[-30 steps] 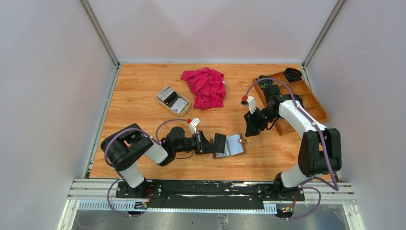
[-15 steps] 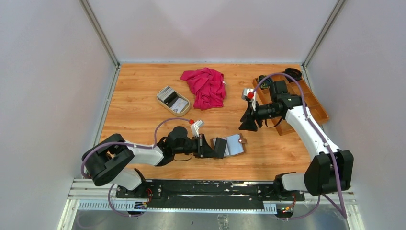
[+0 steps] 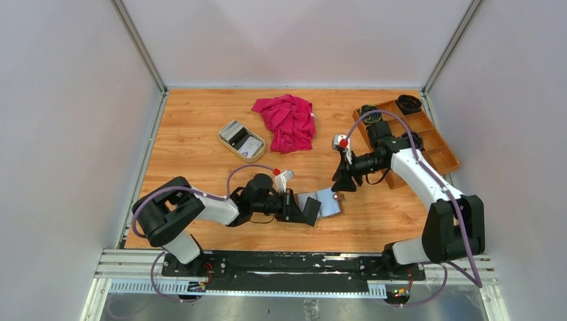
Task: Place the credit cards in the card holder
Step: Pick up the credit card from the storage box.
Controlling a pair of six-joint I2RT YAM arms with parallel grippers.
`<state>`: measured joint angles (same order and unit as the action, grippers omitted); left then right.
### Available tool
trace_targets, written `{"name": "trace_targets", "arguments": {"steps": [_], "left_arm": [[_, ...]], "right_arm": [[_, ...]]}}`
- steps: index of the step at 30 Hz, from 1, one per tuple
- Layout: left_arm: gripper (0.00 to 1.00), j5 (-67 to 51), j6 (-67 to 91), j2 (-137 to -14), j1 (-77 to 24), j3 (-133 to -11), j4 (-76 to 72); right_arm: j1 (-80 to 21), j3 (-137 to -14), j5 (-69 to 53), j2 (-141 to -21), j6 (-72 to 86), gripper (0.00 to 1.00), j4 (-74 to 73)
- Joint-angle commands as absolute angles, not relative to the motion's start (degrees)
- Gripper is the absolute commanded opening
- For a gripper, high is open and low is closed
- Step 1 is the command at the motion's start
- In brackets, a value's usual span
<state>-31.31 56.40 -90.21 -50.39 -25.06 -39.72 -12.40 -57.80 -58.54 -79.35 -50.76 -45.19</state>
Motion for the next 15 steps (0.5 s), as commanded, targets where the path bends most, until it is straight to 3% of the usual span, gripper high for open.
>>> {"name": "trace_targets", "arguments": {"steps": [1, 15], "left_arm": [[0.00, -33.47, 55.92, -93.05, -50.91, -26.35, -39.02], [0.00, -33.48, 56.68, -95.05, -50.89, -27.35, -39.07]], "right_arm": [[-13.07, -56.09, -58.33, -80.91, -53.88, 0.49, -45.70], [-16.50, -52.03, -52.69, -83.66, -59.63, 0.46, -42.13]]}}
